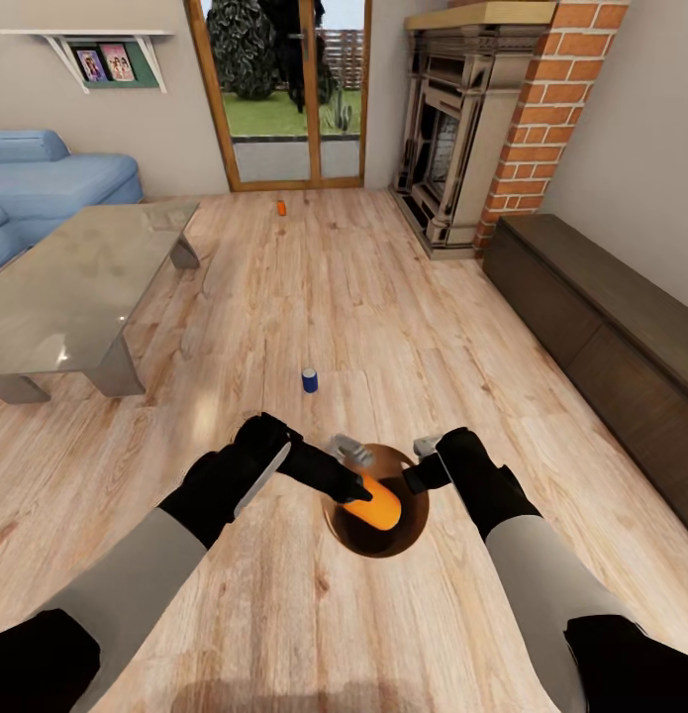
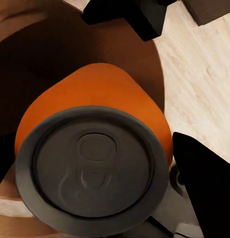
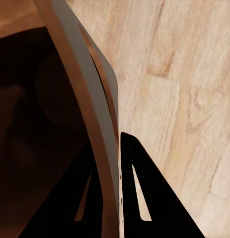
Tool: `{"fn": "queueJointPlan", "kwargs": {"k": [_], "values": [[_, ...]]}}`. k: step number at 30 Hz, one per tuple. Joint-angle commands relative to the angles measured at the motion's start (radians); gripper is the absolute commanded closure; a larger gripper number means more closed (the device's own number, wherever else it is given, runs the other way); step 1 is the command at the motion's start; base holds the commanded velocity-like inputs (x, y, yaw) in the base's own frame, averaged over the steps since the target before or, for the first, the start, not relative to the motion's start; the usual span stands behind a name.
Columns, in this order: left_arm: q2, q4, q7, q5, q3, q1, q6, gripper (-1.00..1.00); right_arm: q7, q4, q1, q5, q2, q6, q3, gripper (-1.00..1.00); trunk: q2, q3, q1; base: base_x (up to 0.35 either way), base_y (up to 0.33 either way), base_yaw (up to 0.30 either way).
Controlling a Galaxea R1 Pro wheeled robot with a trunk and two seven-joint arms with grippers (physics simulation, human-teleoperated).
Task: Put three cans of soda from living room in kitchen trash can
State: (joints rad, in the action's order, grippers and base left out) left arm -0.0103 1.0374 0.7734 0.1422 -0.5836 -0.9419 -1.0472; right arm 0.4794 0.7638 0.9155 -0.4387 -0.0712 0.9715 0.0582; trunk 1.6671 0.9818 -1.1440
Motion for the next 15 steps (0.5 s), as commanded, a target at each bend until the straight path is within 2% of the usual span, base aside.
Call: {"fn": "queueJointPlan", "kwargs": {"k": [1,4,6,8,9,11,15], "values": [[-0.011,-0.001,0.0,-0.006,-0.002,0.0,0.0,1.0,0.007,0.0,0.0,0.026,-0.001,0.006,-0.001,1.0,0.0,0.0,0.0,0.0,0.0,0.0],[-0.018,-0.024,-0.001,-0.011,-0.003,-0.001,0.0,1.0,0.008,0.0,0.0,0.026,-0.001,0.006,0.0,1.0,0.0,0.0,0.0,0.0,0.0,0.0],[-0.021,-0.046,-0.001,-0.035,-0.003,-0.002,0.0,1.0,0.008,0.0,0.0,0.027,-0.003,0.006,0.0,1.0,0.0,0.0,0.0,0.0,0.0,0.0],[-0.026,-0.079,0.0,-0.098,-0.001,-0.005,0.0,1.0,0.008,0.001,0.0,0.027,-0.004,0.006,0.001,1.0,0.0,0.0,0.0,0.0,0.0,0.0],[-0.028,-0.088,0.0,-0.113,-0.001,-0.005,0.0,1.0,0.008,0.001,0.0,0.027,-0.004,0.006,0.001,1.0,0.0,0.0,0.0,0.0,0.0,0.0],[-0.042,-0.13,-0.001,-0.167,0.0,-0.006,0.0,1.0,0.011,0.001,0.0,0.027,-0.006,0.006,0.001,1.0,0.0,0.0,0.0,0.0,0.0,0.0],[-0.054,-0.148,-0.002,-0.208,0.0,-0.006,0.0,1.0,0.013,0.002,0.0,0.028,-0.007,0.006,0.001,1.0,0.0,0.0,0.0,0.0,0.0,0.0]]}}
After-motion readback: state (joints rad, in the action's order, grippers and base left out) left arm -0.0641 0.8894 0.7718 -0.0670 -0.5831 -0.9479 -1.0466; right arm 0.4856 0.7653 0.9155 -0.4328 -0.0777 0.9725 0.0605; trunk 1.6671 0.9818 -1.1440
